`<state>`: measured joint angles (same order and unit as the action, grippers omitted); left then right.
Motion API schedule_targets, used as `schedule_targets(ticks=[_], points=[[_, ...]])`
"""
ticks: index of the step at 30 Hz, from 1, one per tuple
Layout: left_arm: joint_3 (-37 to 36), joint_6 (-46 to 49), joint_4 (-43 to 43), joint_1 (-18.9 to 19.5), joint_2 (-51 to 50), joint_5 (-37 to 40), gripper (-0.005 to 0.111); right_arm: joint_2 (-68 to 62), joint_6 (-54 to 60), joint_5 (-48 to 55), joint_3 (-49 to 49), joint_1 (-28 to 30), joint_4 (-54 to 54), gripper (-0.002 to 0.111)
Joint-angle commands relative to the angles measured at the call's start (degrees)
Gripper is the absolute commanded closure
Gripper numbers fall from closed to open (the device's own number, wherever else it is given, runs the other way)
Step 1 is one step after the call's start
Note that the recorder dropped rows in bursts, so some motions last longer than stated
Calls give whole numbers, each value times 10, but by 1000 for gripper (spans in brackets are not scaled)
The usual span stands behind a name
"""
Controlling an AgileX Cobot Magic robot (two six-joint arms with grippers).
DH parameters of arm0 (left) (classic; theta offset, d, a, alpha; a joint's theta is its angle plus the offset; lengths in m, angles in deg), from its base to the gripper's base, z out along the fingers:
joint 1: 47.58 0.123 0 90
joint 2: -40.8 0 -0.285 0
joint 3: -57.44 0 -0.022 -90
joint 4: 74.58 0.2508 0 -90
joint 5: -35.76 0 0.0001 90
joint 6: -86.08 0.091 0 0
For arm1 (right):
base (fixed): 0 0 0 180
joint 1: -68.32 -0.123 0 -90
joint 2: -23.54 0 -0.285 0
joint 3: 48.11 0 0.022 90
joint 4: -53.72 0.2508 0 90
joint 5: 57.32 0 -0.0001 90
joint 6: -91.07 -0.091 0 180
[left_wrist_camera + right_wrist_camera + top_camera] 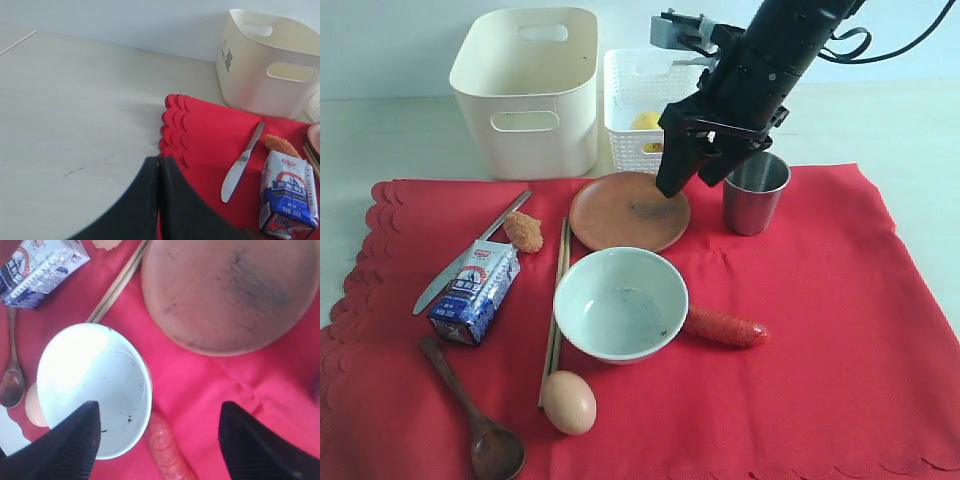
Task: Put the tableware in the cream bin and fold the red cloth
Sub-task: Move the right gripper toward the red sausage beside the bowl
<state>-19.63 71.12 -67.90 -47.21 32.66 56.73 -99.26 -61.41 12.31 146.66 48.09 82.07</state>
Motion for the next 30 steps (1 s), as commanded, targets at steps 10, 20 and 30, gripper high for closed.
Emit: schedule_targets(ticks=[10,20,30], points=[[-1,2,3,-4,4,-3,107,11,-38,3,4,2,-42,46],[-1,2,3,-4,4,-3,107,84,-38,3,-65,2,-44,46],[-1,2,3,-4,4,-3,107,183,-16,-8,-183,2,-50,46]])
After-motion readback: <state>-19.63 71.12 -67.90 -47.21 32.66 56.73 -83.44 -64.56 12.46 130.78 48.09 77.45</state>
